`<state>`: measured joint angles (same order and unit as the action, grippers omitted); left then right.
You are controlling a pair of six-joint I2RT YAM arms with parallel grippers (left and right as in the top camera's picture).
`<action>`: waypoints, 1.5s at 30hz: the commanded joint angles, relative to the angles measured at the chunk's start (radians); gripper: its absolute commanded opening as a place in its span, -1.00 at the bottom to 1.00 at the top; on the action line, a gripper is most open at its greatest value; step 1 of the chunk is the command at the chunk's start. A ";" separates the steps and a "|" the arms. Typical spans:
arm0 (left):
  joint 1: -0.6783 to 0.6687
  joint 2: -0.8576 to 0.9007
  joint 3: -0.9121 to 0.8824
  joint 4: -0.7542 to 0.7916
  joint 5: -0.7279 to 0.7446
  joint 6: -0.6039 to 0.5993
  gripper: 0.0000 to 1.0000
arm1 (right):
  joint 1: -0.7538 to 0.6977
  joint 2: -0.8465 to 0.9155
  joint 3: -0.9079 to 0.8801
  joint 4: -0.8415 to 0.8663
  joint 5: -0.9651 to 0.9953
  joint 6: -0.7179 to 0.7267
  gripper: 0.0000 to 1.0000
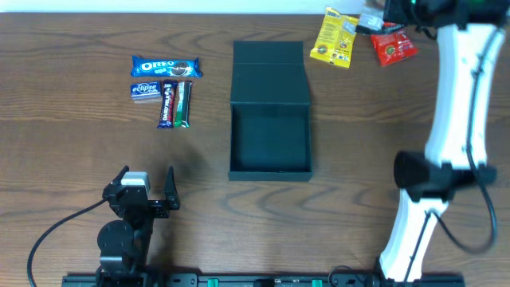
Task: Pack container
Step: 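Lift the black snack packs and carry them toward the box, then lower the black packs into the box and open the right gripper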
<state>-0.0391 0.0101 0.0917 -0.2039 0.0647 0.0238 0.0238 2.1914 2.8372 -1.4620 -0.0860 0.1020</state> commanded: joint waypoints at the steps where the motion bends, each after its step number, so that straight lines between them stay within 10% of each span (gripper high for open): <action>1: 0.006 -0.006 -0.028 -0.008 0.003 0.006 0.91 | 0.077 -0.086 0.014 -0.050 -0.055 -0.005 -0.97; 18: 0.006 -0.006 -0.028 -0.008 0.003 0.006 0.91 | 0.531 -0.132 -0.242 -0.222 0.019 0.079 -0.97; 45: 0.006 -0.006 -0.028 -0.008 0.003 0.006 0.91 | 0.579 -0.209 -1.146 0.396 -0.074 0.330 -0.97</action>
<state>-0.0391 0.0101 0.0917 -0.2039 0.0647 0.0238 0.5869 2.0258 1.7199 -1.0912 -0.1612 0.3550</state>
